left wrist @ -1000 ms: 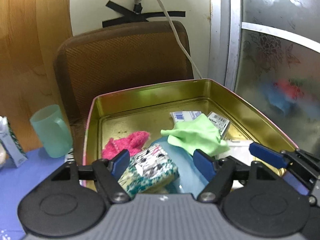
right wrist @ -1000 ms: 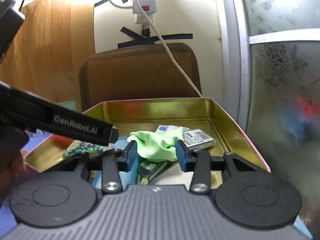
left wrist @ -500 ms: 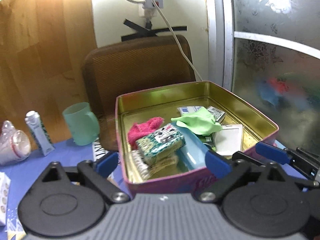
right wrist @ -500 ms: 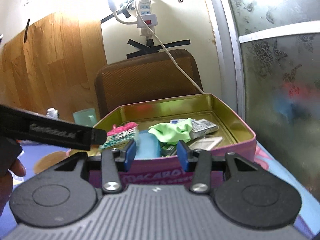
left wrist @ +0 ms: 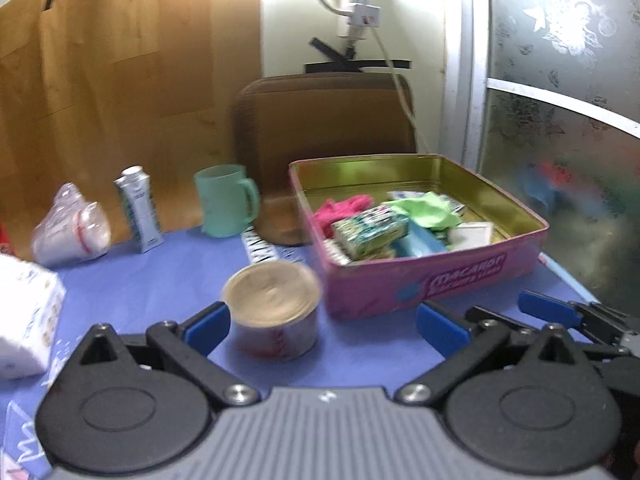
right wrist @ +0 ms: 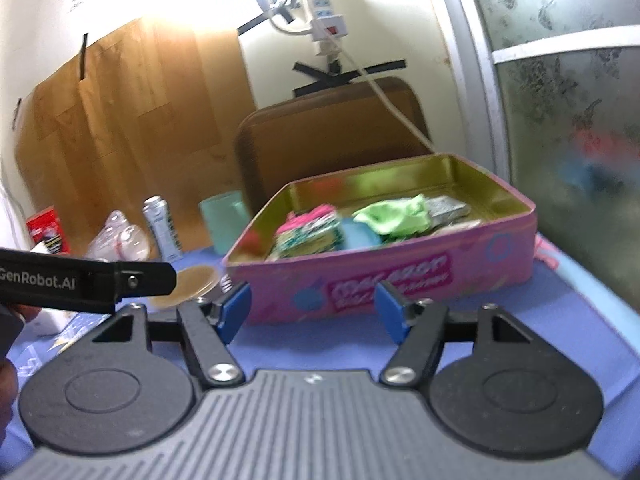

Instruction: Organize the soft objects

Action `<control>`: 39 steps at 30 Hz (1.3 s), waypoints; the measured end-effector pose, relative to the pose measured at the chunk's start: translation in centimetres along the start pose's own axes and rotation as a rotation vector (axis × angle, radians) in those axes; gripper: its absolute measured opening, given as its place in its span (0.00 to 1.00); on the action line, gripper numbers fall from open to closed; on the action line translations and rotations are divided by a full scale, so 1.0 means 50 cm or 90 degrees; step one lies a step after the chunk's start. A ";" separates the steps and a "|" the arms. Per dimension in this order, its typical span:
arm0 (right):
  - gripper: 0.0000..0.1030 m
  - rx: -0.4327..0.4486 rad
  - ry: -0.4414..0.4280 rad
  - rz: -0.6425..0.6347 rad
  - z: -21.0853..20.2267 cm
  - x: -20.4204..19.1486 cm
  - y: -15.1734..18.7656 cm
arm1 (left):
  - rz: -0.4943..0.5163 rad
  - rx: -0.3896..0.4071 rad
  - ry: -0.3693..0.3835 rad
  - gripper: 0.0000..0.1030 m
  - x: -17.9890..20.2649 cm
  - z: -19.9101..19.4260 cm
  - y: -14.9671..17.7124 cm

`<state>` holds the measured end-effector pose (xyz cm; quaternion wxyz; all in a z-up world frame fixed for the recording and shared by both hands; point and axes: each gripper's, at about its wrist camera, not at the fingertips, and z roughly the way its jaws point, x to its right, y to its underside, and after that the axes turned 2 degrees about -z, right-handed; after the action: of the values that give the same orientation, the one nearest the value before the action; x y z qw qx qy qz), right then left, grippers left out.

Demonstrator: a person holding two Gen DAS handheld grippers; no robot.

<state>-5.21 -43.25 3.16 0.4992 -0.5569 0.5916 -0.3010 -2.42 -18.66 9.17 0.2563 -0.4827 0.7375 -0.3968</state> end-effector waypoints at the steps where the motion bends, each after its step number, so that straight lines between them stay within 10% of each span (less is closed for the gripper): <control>1: 0.69 -0.005 -0.006 0.002 -0.005 -0.007 0.005 | -0.001 -0.001 -0.006 1.00 -0.007 -0.004 0.006; 14: 0.75 -0.035 -0.037 0.114 -0.062 -0.034 0.054 | -0.006 -0.016 -0.113 1.00 -0.067 -0.023 0.122; 39: 0.75 -0.044 -0.043 0.148 -0.069 -0.042 0.059 | -0.016 -0.052 -0.107 1.00 -0.077 -0.025 0.147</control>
<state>-9.70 -41.33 2.09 0.5305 -0.5113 0.6453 -0.2016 -5.57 -13.12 3.74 0.2920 -0.5337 0.7228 -0.3277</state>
